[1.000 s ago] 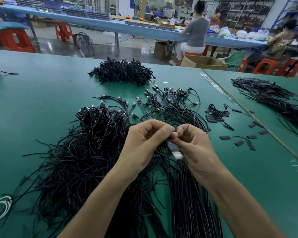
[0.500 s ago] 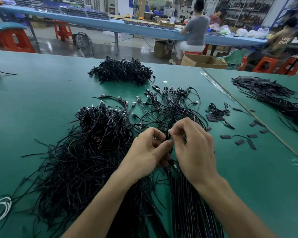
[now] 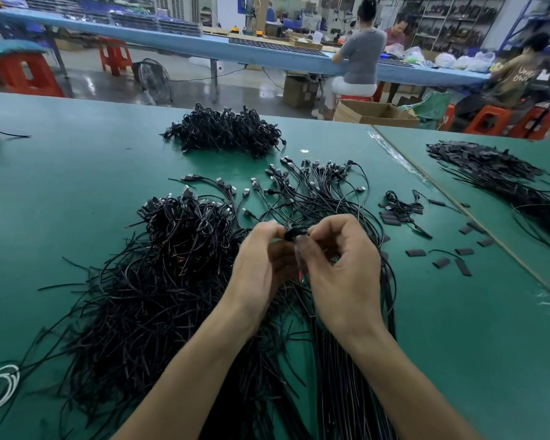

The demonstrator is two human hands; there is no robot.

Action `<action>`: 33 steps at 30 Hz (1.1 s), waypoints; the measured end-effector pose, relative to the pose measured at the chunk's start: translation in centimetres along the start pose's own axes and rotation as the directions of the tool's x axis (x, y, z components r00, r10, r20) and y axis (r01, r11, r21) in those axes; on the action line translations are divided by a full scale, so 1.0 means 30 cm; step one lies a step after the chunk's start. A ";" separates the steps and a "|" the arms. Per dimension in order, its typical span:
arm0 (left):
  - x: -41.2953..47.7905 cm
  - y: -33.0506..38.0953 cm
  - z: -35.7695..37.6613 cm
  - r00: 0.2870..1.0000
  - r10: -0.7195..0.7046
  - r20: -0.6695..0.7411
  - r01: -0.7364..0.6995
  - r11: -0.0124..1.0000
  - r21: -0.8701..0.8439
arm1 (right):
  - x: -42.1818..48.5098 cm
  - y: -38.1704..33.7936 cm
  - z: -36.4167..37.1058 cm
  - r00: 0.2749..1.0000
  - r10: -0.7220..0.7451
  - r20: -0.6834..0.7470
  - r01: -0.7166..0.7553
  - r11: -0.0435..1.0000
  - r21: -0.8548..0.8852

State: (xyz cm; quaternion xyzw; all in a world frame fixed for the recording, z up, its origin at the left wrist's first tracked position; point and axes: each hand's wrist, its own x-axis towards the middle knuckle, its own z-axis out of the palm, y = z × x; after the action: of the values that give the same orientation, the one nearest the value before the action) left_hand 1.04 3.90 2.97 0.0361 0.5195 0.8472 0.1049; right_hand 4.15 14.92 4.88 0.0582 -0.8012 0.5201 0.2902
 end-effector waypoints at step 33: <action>-0.004 0.086 -0.123 0.914 0.295 0.278 -0.402 0.748 0.529 | -0.002 0.062 0.000 0.592 0.590 0.549 -0.793 0.304 0.528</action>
State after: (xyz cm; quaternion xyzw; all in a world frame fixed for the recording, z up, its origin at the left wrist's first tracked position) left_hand 0.15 -0.49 3.58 0.2375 0.7231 0.6481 -0.0257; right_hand 3.45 15.74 3.36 -0.1187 -0.4929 0.8537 -0.1188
